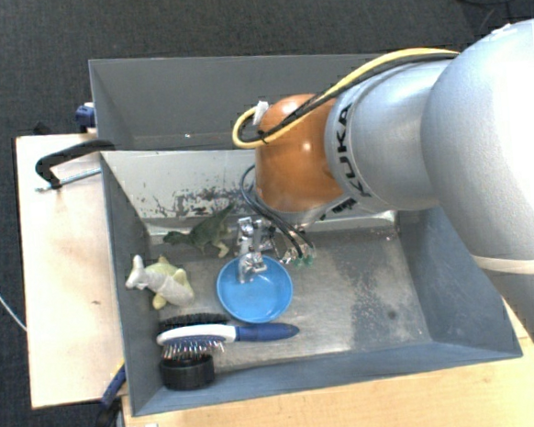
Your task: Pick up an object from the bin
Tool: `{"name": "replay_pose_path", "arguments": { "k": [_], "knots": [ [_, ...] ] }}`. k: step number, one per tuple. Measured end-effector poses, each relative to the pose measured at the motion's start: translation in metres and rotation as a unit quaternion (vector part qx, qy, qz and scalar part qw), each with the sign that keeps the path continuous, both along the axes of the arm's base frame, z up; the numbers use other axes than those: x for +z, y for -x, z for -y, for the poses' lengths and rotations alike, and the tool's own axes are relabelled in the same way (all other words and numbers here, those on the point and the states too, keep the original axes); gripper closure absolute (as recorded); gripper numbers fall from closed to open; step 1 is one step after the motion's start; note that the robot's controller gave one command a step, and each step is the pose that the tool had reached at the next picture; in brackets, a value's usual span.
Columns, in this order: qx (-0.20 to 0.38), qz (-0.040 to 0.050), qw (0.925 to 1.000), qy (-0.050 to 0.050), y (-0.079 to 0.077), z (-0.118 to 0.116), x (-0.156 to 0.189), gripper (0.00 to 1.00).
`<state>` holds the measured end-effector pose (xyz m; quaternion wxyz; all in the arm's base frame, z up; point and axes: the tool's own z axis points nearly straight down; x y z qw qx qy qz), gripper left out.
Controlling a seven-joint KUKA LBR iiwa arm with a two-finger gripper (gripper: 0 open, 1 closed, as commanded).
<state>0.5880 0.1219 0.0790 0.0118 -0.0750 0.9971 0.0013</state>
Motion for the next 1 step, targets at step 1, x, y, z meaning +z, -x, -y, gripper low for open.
{"name": "replay_pose_path", "arguments": {
  "k": [1],
  "knots": [
    [0.058,-0.004,0.9983,0.003,0.0262,-0.0348,0.0181,1.0]
  ]
}}
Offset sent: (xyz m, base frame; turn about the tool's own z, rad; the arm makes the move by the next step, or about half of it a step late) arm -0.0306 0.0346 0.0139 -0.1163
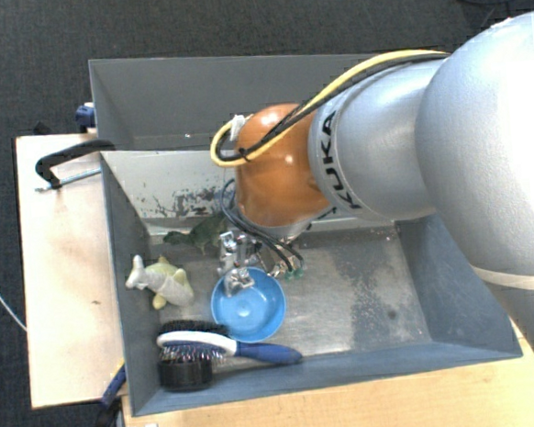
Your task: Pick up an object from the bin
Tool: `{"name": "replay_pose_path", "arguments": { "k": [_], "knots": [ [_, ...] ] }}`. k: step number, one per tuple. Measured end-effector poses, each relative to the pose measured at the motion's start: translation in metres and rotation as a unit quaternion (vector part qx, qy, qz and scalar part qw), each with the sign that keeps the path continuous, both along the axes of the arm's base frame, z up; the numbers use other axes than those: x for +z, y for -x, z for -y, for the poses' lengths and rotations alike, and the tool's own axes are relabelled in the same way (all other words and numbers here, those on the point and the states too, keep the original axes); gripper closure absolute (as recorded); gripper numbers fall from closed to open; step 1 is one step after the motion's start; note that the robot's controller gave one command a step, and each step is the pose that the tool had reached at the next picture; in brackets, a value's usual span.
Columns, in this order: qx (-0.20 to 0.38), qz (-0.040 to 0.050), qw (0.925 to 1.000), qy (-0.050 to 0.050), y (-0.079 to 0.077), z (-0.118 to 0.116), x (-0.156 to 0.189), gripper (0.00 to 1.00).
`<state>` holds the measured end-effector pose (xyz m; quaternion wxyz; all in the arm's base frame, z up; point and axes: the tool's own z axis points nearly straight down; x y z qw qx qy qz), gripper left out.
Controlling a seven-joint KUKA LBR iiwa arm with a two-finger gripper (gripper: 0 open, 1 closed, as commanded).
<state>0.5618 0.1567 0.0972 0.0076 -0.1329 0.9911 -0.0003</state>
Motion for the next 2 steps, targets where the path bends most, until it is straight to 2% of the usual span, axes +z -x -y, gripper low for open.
{"name": "replay_pose_path", "arguments": {
  "k": [1,2],
  "knots": [
    [0.062,0.0253,0.9978,-0.004,0.019,0.016,-0.015,1.0],
    [0.053,0.0002,0.9986,-0.001,0.0,0.02,0.123,1.0]
  ]
}}
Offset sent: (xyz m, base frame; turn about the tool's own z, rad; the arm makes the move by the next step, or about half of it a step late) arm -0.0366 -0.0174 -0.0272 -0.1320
